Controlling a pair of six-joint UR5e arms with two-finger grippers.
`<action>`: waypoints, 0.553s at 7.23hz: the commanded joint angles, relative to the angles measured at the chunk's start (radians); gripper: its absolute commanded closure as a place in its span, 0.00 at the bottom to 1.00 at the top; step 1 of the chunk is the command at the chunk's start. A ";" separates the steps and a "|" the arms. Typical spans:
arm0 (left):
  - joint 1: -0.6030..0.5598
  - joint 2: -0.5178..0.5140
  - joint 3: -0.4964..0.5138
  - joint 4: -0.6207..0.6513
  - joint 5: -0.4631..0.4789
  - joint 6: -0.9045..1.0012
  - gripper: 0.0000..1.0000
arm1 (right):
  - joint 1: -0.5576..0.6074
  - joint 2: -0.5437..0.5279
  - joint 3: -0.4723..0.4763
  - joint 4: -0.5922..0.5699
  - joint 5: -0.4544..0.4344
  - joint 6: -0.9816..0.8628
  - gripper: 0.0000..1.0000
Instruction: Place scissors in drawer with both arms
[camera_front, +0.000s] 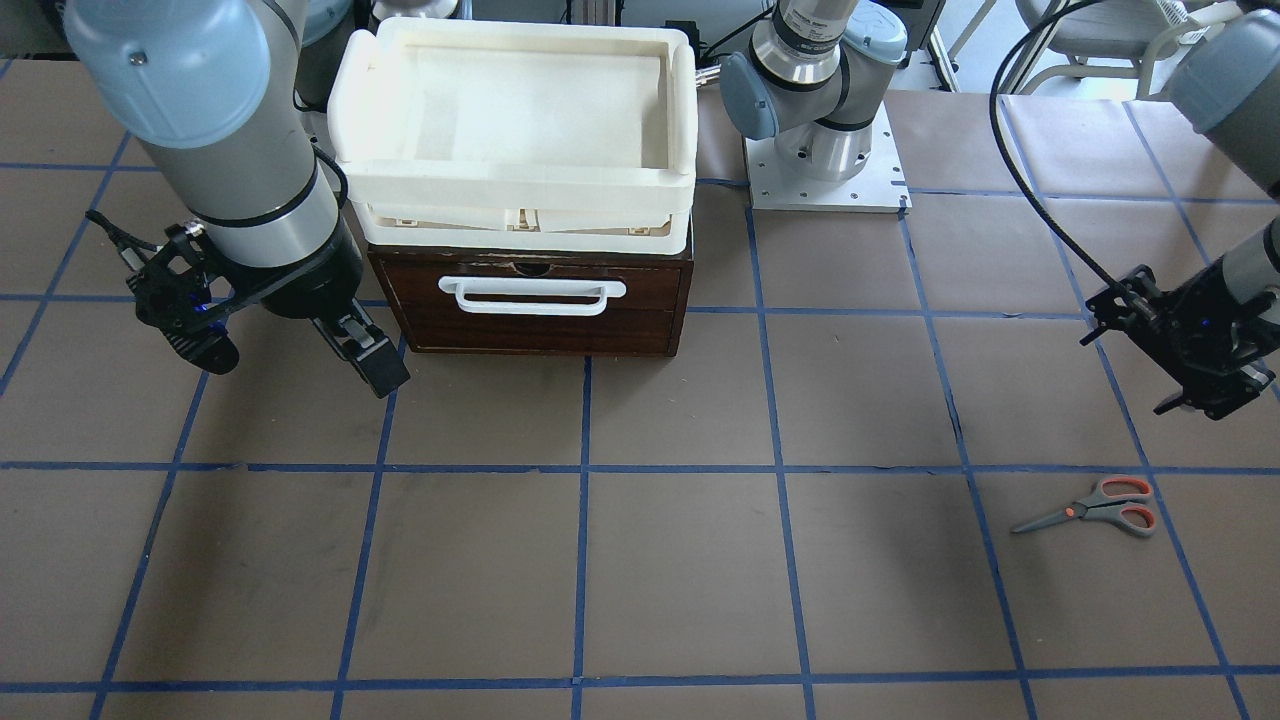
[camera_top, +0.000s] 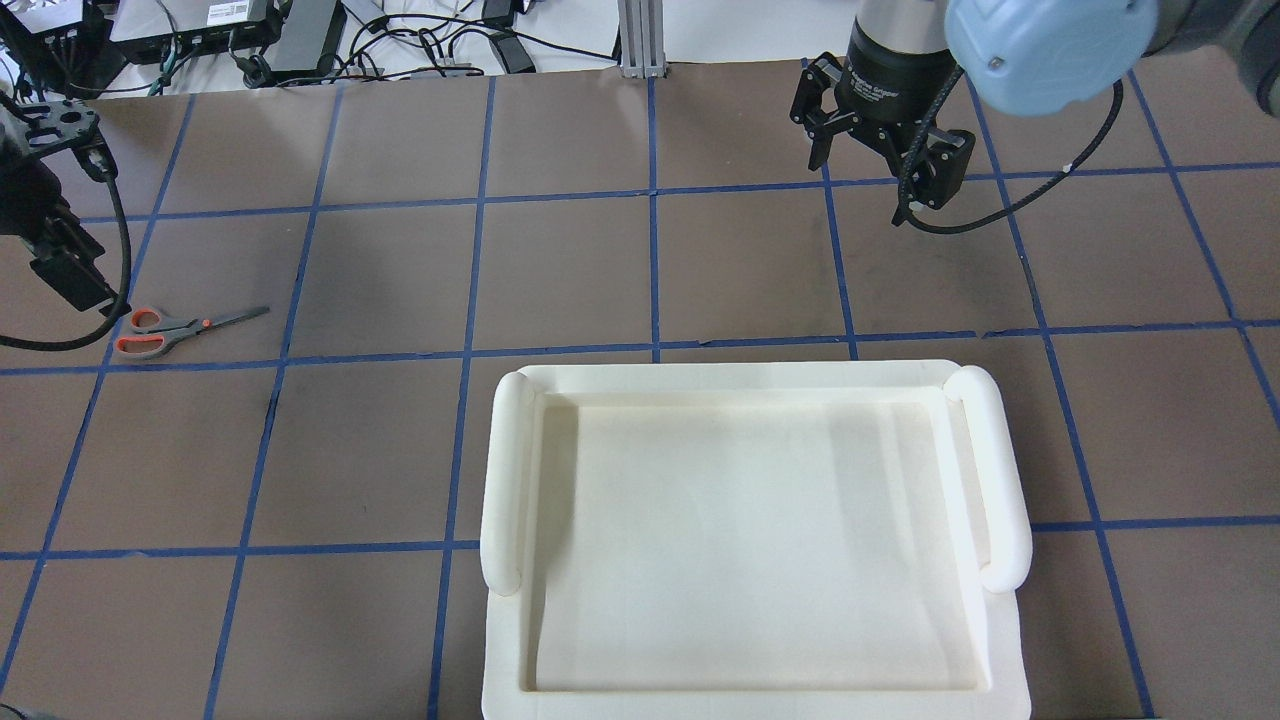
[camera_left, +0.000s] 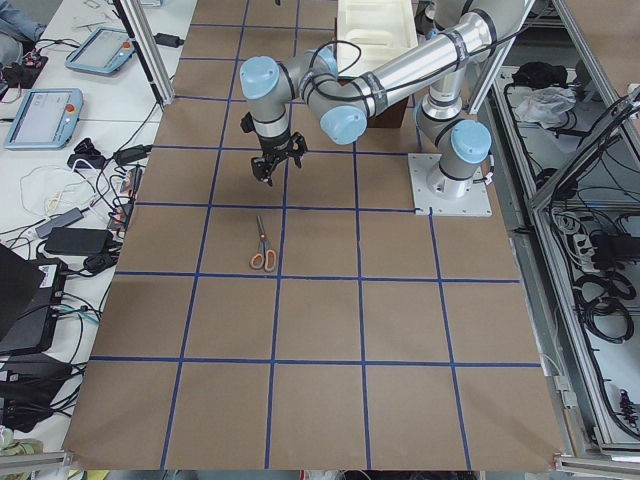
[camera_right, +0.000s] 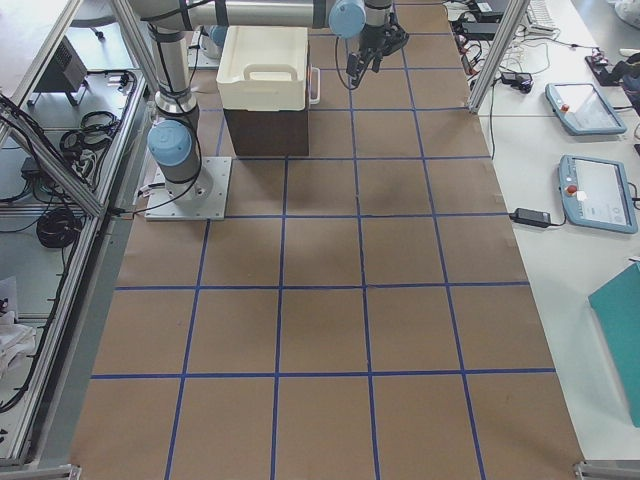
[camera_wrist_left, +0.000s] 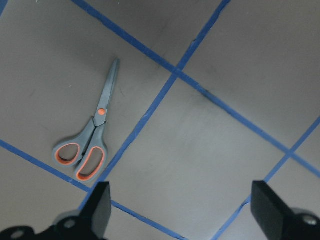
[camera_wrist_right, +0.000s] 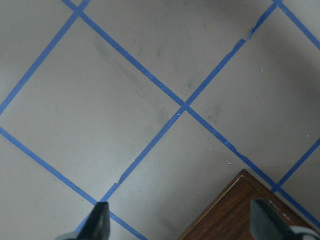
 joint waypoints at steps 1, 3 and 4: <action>0.043 -0.125 -0.002 0.138 0.063 0.270 0.00 | 0.080 0.061 -0.001 -0.028 -0.001 0.251 0.00; 0.050 -0.223 0.000 0.319 0.026 0.434 0.00 | 0.131 0.117 -0.001 -0.028 0.002 0.419 0.00; 0.073 -0.251 0.000 0.323 -0.005 0.478 0.00 | 0.147 0.130 -0.001 -0.028 0.003 0.480 0.00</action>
